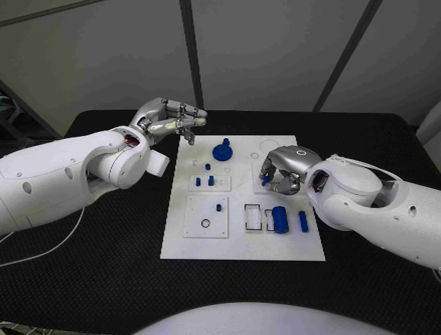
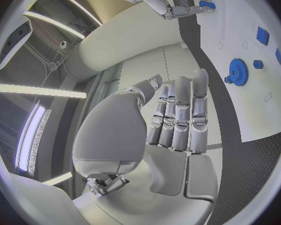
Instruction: Assemble the parts on the task board
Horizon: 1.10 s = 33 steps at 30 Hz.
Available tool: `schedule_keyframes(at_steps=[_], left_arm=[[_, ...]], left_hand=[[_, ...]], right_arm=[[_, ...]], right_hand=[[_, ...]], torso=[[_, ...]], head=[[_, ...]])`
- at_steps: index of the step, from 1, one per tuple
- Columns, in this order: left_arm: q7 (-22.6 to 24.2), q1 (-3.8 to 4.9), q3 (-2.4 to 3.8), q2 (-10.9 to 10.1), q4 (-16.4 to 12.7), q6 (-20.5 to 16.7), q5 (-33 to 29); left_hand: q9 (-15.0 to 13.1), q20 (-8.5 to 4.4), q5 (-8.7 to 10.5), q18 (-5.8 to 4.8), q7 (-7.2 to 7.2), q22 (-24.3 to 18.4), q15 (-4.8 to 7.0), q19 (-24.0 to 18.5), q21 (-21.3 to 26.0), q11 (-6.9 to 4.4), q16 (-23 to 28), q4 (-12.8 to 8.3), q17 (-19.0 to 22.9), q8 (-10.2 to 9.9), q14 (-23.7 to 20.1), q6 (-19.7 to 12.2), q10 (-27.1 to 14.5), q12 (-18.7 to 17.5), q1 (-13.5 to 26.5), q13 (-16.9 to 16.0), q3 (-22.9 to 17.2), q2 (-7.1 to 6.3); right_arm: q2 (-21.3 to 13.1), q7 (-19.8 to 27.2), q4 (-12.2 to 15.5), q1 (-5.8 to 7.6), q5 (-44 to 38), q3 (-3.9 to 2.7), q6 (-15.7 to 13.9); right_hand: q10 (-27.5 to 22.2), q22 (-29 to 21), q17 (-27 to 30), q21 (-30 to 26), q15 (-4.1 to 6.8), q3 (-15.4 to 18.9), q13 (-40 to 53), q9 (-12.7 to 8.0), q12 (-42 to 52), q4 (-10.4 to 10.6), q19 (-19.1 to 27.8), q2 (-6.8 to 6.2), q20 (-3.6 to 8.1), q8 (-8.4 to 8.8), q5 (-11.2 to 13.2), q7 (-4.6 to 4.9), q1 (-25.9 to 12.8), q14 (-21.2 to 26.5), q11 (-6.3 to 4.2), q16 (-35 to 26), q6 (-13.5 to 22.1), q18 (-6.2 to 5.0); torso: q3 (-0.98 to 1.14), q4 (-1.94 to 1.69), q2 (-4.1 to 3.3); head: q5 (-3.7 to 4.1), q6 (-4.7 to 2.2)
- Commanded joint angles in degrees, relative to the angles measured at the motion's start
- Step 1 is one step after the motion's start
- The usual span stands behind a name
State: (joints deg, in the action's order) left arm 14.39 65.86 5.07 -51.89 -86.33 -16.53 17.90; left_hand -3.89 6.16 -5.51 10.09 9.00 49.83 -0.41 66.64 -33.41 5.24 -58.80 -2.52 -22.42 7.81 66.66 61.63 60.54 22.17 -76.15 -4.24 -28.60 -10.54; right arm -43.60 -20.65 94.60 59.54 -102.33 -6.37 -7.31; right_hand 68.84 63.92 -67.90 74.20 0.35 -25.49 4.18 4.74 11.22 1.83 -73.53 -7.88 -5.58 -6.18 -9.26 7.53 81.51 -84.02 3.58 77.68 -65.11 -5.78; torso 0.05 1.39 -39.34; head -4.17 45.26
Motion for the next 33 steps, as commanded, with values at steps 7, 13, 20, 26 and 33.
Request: schedule_keyframes(at_steps=[7, 13, 20, 26, 33], left_arm=[[0.1, 0.01, 0.04, 0.0, 0.1, 0.5, -0.1], [0.1, -0.06, 0.04, 0.1, 0.4, 0.6, -0.1], [0.1, -0.1, 0.04, 0.3, 0.6, 0.6, -0.1], [0.2, -0.1, 0.04, 0.8, 1.0, 0.7, -0.1], [0.2, -0.08, 0.01, 1.6, 1.6, 0.8, -0.1]], left_hand=[[0.1, 0.14, -0.35, 0.32, 0.26, -0.1, -0.35, 0.1, 0.1, 0.16, 0.4, -0.3, 0.1, -0.4, 0.1, -0.3, -0.4, -0.2, 0.0, 0.1, -0.1, 0.63], [0.1, 0.14, -0.35, 0.32, 0.26, -0.1, -0.35, 0.1, 0.1, 0.16, 0.4, -0.3, 0.1, -0.4, 0.1, -0.3, -0.4, -0.2, 0.0, 0.1, -0.1, 0.63], [0.1, 0.14, -0.35, 0.32, 0.26, -0.1, -0.35, 0.1, 0.1, 0.16, 0.4, -0.3, 0.1, -0.4, 0.1, -0.3, -0.4, -0.2, 0.0, 0.1, -0.1, 0.63], [0.1, 0.14, -0.35, 0.32, 0.26, -0.1, -0.35, 0.1, 0.1, 0.16, 0.4, -0.3, 0.1, -0.4, 0.1, -0.3, -0.4, -0.2, 0.0, 0.1, -0.1, 0.63], [0.1, 0.15, -0.34, 0.33, 0.28, -0.1, -0.35, 0.1, 0.1, 0.17, 0.4, -0.3, 0.1, -0.4, 0.1, -0.3, -0.5, -0.2, 0.0, 0.1, -0.2, 0.7]], right_arm=[[-1.5, 1.4, 3.2, 0.0, -0.5, 0.0, -8.5], [-3.1, 1.9, 7.7, 0.02, -0.3, -0.64, -11.4], [-1.9, 3.0, 10.8, 0.02, 2.2, -1.28, -12.3], [1.7, 4.5, 10.3, -0.04, 4.4, -1.11, -11.4], [5.9, 6.3, 8.7, -0.21, 5.0, 1.7, -9.4]], right_hand=[[2.4, 0.9, -0.4, 0.7, 0.95, -0.7, 0.6, 0.5, 0.0, -0.9, -0.7, 1.29, 0.56, -0.98, 0.3, -0.37, 1.3, -2.2, -0.55, 0.6, -1.9, 0.2], [2.6, 1.2, -0.6, 0.9, 1.01, -0.8, 0.6, 0.5, -0.1, -1.2, -0.9, 1.27, 0.63, -0.99, 0.2, -0.38, 1.5, -2.2, -0.58, 0.7, -2.0, 0.27], [2.6, 1.3, -0.5, 1.0, 1.02, -0.9, 0.7, 0.5, -0.2, -1.4, -1.0, 1.27, 0.67, -0.98, 0.0, -0.36, 1.6, -2.2, -0.58, 0.6, -2.1, 0.29], [2.7, 1.2, -0.4, 1.0, 1.02, -0.9, 0.7, 0.5, -0.3, -1.5, -0.9, 1.24, 0.69, -0.95, -0.1, -0.33, 1.6, -2.2, -0.55, 0.6, -2.1, 0.28], [2.6, 1.1, -0.4, 0.9, 1.0, -1.0, 0.7, 0.4, -0.5, -1.6, -0.9, 1.2, 0.7, -0.88, -0.3, -0.27, 1.7, -2.2, -0.5, 0.6, -2.0, 0.26]], torso=[[0.02, 0.08, 0.12], [-0.02, -0.03, 0.16], [-0.06, 0.0, 0.05], [-0.04, 0.02, 0.09], [-0.16, -0.28, 0.15]], head=[[-0.01, -0.14], [-0.09, -0.28], [-0.69, -0.28], [-1.93, -0.24], [-3.25, 0.55]])
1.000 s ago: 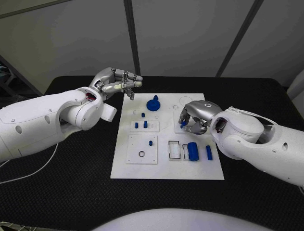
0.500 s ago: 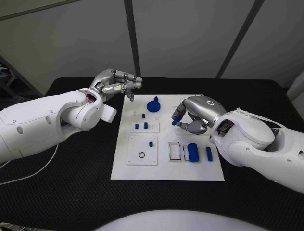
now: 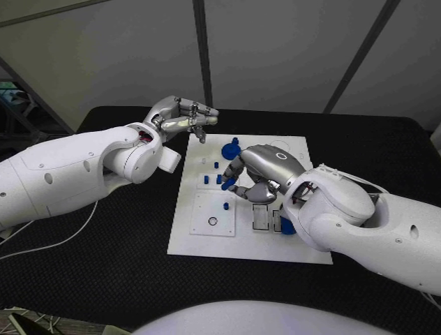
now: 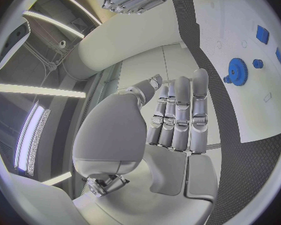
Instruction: Assemble the parts on the task board
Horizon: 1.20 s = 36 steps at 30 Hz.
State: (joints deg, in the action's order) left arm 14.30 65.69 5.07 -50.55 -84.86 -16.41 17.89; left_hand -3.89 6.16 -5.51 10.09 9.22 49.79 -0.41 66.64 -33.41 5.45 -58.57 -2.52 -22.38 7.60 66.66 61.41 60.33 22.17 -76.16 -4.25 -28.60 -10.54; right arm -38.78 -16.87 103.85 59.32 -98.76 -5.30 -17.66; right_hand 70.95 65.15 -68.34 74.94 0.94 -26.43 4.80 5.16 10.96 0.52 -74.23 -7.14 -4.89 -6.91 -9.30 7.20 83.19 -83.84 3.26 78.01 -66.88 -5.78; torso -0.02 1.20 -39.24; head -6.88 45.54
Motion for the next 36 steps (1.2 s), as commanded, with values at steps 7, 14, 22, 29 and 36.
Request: schedule_keyframes(at_steps=[7, 14, 22, 29, 36], left_arm=[[0.3, 0.09, 0.0, 0.8, 0.4, 0.8, -0.1], [0.4, 0.09, 0.0, 1.1, 0.5, 0.9, -0.1], [0.3, 0.09, 0.0, 1.2, 0.5, 1.0, -0.1], [0.3, 0.09, 0.0, 1.2, 0.6, 1.1, -0.1], [0.3, 0.09, 0.0, 1.2, 0.7, 1.1, -0.1]], left_hand=[[0.1, 0.15, -0.34, 0.33, 0.07, -0.1, -0.35, 0.1, 0.1, -0.04, 0.2, -0.3, 0.1, -0.2, 0.1, -0.1, -0.3, -0.2, 0.0, 0.1, -0.2, 0.7], [0.1, 0.15, -0.34, 0.33, 0.07, -0.1, -0.35, 0.1, 0.1, -0.04, 0.2, -0.3, 0.1, -0.2, 0.1, -0.1, -0.3, -0.2, 0.0, 0.1, -0.2, 0.7], [0.1, 0.15, -0.34, 0.33, 0.07, -0.1, -0.35, 0.1, 0.1, -0.04, 0.2, -0.3, 0.1, -0.2, 0.1, -0.1, -0.3, -0.2, 0.0, 0.1, -0.2, 0.7], [0.1, 0.15, -0.34, 0.33, 0.07, -0.1, -0.35, 0.1, 0.1, -0.04, 0.2, -0.3, 0.1, -0.2, 0.1, -0.1, -0.3, -0.2, 0.0, 0.1, -0.2, 0.7], [0.1, 0.15, -0.34, 0.33, 0.07, -0.1, -0.35, 0.1, 0.1, -0.04, 0.2, -0.3, 0.1, -0.2, 0.1, -0.1, -0.3, -0.2, 0.0, 0.1, -0.2, 0.7]], right_arm=[[3.9, 3.8, -2.6, -0.61, 1.6, 3.57, 2.4], [5.1, 4.4, -4.7, -1.16, 1.6, 4.82, 3.7], [5.9, 4.4, -6.2, -1.49, 1.2, 5.13, 4.6], [6.1, 4.4, -6.5, -1.6, 1.2, 5.18, 5.6], [6.0, 4.4, -6.4, -1.64, 1.1, 5.22, 6.5]], right_hand=[[0.5, -0.1, 0.1, 0.2, 0.39, 0.0, 0.0, 0.0, -0.3, -0.3, -0.1, 0.47, 0.0, -0.11, -0.3, 0.1, 0.0, -2.4, -0.15, 0.3, -0.2, 0.25], [0.4, -0.2, 0.0, 0.1, 0.37, -0.1, 0.0, 0.0, -0.4, -0.3, -0.1, 0.51, 0.0, -0.07, -0.4, 0.13, -0.1, -2.4, -0.11, 0.3, -0.1, 0.24], [0.4, -0.2, 0.0, 0.1, 0.35, -0.1, 0.0, 0.0, -0.5, -0.4, 0.0, 0.54, -0.01, -0.04, -0.4, 0.16, -0.1, -2.4, -0.09, 0.3, -0.1, 0.23], [0.4, -0.2, 0.1, 0.1, 0.35, -0.1, 0.0, 0.0, -0.5, -0.4, 0.0, 0.55, -0.01, -0.03, -0.5, 0.17, -0.1, -2.4, -0.08, 0.2, -0.1, 0.23], [0.4, -0.3, 0.1, 0.1, 0.33, -0.1, 0.0, 0.0, -0.5, -0.4, 0.0, 0.56, -0.02, -0.02, -0.5, 0.19, -0.1, -2.4, -0.06, 0.2, -0.1, 0.22]], torso=[[0.01, -0.03, -0.01], [-0.02, -0.07, 0.04], [0.0, -0.13, 0.03], [-0.03, -0.08, 0.04], [-0.03, -0.06, 0.05]], head=[[-0.99, 0.46], [-1.27, 0.71], [-1.5, 1.0], [-1.59, 1.17], [-1.6, 1.26]])
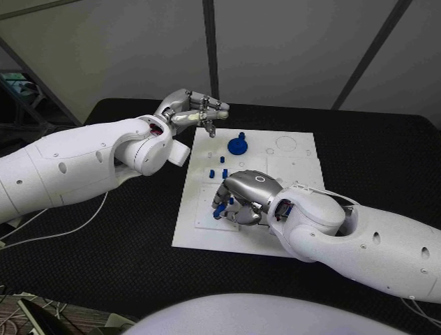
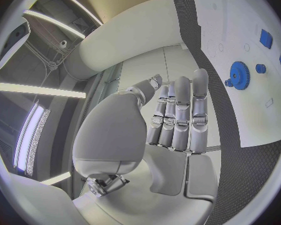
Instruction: Assemble the parts on the task board
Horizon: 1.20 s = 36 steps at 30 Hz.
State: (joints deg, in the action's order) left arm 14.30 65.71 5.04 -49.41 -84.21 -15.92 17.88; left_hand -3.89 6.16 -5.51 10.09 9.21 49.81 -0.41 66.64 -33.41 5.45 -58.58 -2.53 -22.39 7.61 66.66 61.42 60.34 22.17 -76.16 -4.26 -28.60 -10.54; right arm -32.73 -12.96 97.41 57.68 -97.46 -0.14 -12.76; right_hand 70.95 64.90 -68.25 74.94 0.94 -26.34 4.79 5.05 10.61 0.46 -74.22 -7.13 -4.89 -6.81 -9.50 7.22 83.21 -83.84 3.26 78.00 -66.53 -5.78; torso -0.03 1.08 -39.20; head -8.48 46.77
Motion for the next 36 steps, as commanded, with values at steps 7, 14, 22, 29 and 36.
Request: schedule_keyframes(at_steps=[7, 14, 22, 29, 36], left_arm=[[0.2, 0.08, 0.03, 0.1, 0.0, 0.7, -0.1], [0.1, 0.08, 0.03, 0.0, 0.0, 0.7, -0.1], [0.1, 0.08, 0.03, 0.0, 0.0, 0.8, -0.1], [0.0, 0.08, 0.03, 0.0, 0.0, 0.8, -0.1], [0.0, 0.08, 0.03, 0.0, 0.0, 0.9, -0.1]], left_hand=[[0.1, 0.15, -0.34, 0.33, 0.07, -0.1, -0.35, 0.1, 0.1, -0.03, 0.2, -0.3, 0.1, -0.2, 0.1, -0.1, -0.3, -0.2, 0.0, 0.1, -0.2, 0.7], [0.1, 0.17, -0.32, 0.33, 0.08, -0.1, -0.37, 0.1, 0.2, -0.02, 0.2, -0.2, 0.1, -0.2, 0.1, -0.1, -0.3, -0.1, 0.0, 0.1, -0.2, 0.75], [0.1, 0.17, -0.32, 0.33, 0.08, -0.1, -0.37, 0.1, 0.2, -0.02, 0.2, -0.2, 0.1, -0.2, 0.1, -0.1, -0.3, -0.1, 0.0, 0.1, -0.2, 0.75], [0.1, 0.17, -0.32, 0.33, 0.08, -0.1, -0.37, 0.1, 0.2, -0.02, 0.2, -0.2, 0.1, -0.2, 0.1, -0.1, -0.3, -0.1, 0.0, 0.1, -0.2, 0.75], [0.1, 0.17, -0.32, 0.33, 0.08, -0.1, -0.37, 0.1, 0.2, -0.02, 0.2, -0.2, 0.1, -0.2, 0.1, -0.1, -0.3, -0.1, 0.0, 0.1, -0.2, 0.75]], right_arm=[[-0.2, 0.1, 0.1, 0.0, -0.5, 0.08, 2.3], [-0.1, -1.1, -0.1, 0.0, -1.9, 0.09, 2.9], [0.2, -1.2, -0.4, 0.0, -3.0, 0.12, 2.5], [0.5, -0.1, -0.5, 0.0, -2.9, 0.39, 2.3], [0.5, 0.3, -0.4, 0.0, -2.9, 0.49, 1.3]], right_hand=[[0.4, -0.1, 0.0, 0.1, 0.33, -0.1, 0.1, 0.1, -0.2, -0.3, 0.1, 0.57, -0.02, -0.12, -0.3, 0.17, -0.2, -2.4, -0.05, 0.2, -0.4, 0.21], [0.4, -0.2, 0.2, 0.0, 0.3, -0.1, 0.1, 0.1, -0.3, -0.2, 0.2, 0.55, -0.04, -0.09, -0.3, 0.19, -0.4, -2.3, -0.02, 0.2, -0.4, 0.19], [-1.2, -0.8, 0.4, -0.4, -0.18, 0.3, -0.3, -0.4, -1.7, 0.0, 0.7, -0.03, -0.32, 1.01, -0.1, 0.74, -1.4, -2.2, 0.55, 0.0, 1.3, 0.1], [-6.7, -1.8, 1.1, -1.2, -1.48, 1.4, -1.2, -1.2, -4.6, 0.8, 1.5, -2.49, -1.51, 3.06, -0.9, 1.38, -3.9, -2.0, 2.11, -0.4, 4.9, -0.11], [-8.9, -2.2, 1.5, -1.5, -1.77, 2.0, -1.1, -1.3, -5.0, 0.8, 1.8, -3.02, -1.93, 3.28, -0.9, 1.11, -4.2, -1.9, 2.44, -0.5, 7.1, -0.22]], torso=[[0.0, 0.05, -0.02], [-0.04, 0.02, -0.02], [-0.04, 0.03, -0.02], [-0.03, 0.03, -0.02], [-0.01, 0.08, -0.02]], head=[[-0.05, 0.11], [0.01, 0.17], [0.03, 0.24], [0.01, 0.28], [-0.07, 0.35]])
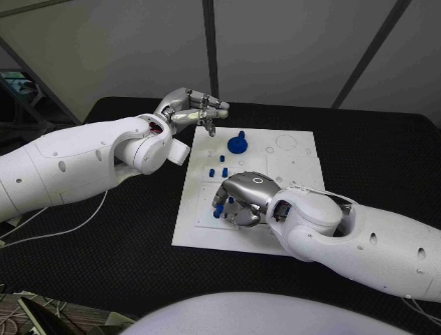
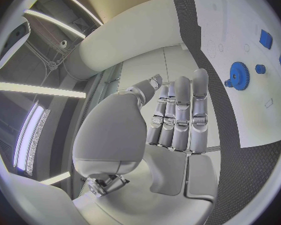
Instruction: Assemble the parts on the task board
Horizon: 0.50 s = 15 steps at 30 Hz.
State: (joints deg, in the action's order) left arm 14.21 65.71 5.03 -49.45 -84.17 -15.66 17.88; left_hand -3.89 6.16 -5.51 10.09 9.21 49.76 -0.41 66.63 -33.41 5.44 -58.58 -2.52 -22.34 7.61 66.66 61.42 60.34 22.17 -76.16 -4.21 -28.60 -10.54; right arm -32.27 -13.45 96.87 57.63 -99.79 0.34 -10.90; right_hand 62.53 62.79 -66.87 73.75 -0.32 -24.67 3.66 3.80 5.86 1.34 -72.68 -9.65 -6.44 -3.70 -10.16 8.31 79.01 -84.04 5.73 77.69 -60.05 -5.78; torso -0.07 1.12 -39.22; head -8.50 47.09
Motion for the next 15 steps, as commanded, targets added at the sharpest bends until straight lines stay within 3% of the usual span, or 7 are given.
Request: schedule_keyframes(at_steps=[1, 8, 15], left_arm=[[0.1, 0.08, 0.04, 0.0, 0.0, 0.6, -0.1], [0.0, 0.08, 0.04, 0.0, 0.0, 0.7, -0.1], [0.0, 0.08, 0.04, 0.0, 0.1, 0.7, -0.1]], left_hand=[[0.1, 0.17, -0.32, 0.33, 0.09, -0.1, -0.37, 0.1, 0.2, -0.01, 0.2, -0.2, 0.1, -0.2, 0.1, -0.1, -0.3, -0.1, 0.0, 0.1, -0.2, 0.75], [0.1, 0.17, -0.32, 0.33, 0.09, -0.1, -0.37, 0.1, 0.2, -0.01, 0.2, -0.2, 0.1, -0.2, 0.1, -0.1, -0.3, -0.1, 0.0, 0.1, -0.2, 0.75], [0.1, 0.17, -0.32, 0.33, 0.09, -0.1, -0.37, 0.1, 0.2, -0.01, 0.2, -0.2, 0.1, -0.2, 0.1, -0.1, -0.3, -0.1, 0.0, 0.1, -0.2, 0.75]], right_arm=[[0.0, 0.9, 0.2, 0.05, -0.5, 0.02, -0.7], [-0.4, 1.4, 0.6, 0.04, -0.5, 0.04, -3.0], [-1.8, 2.9, 2.1, -0.01, -0.5, 0.03, -7.8]], right_hand=[[-0.7, -0.1, 0.1, -0.3, -0.53, 0.4, 0.0, -0.1, -0.2, -0.1, 0.2, -0.5, -0.41, 0.17, -0.3, -0.03, 0.1, -1.6, 0.0, -0.2, 0.7, -0.23], [-1.5, -0.5, 0.4, -0.6, -0.7, 0.7, 0.0, -0.1, -0.1, -0.1, 0.5, -0.52, -0.54, 0.2, -0.5, -0.23, 0.2, -1.6, 0.17, -0.3, 1.9, -0.32], [-3.4, -2.1, 1.4, -1.7, -1.0, 1.6, 0.1, -0.1, 0.4, -0.4, 1.5, -0.6, -0.86, 0.24, -0.7, -0.91, 0.5, -1.3, 0.56, -0.9, 5.0, -0.65]], torso=[[0.03, 0.07, -0.01], [0.06, 0.03, 0.04], [0.06, 0.1, 0.04]], head=[[-0.03, 0.02], [0.12, -0.02], [0.26, -0.28]])
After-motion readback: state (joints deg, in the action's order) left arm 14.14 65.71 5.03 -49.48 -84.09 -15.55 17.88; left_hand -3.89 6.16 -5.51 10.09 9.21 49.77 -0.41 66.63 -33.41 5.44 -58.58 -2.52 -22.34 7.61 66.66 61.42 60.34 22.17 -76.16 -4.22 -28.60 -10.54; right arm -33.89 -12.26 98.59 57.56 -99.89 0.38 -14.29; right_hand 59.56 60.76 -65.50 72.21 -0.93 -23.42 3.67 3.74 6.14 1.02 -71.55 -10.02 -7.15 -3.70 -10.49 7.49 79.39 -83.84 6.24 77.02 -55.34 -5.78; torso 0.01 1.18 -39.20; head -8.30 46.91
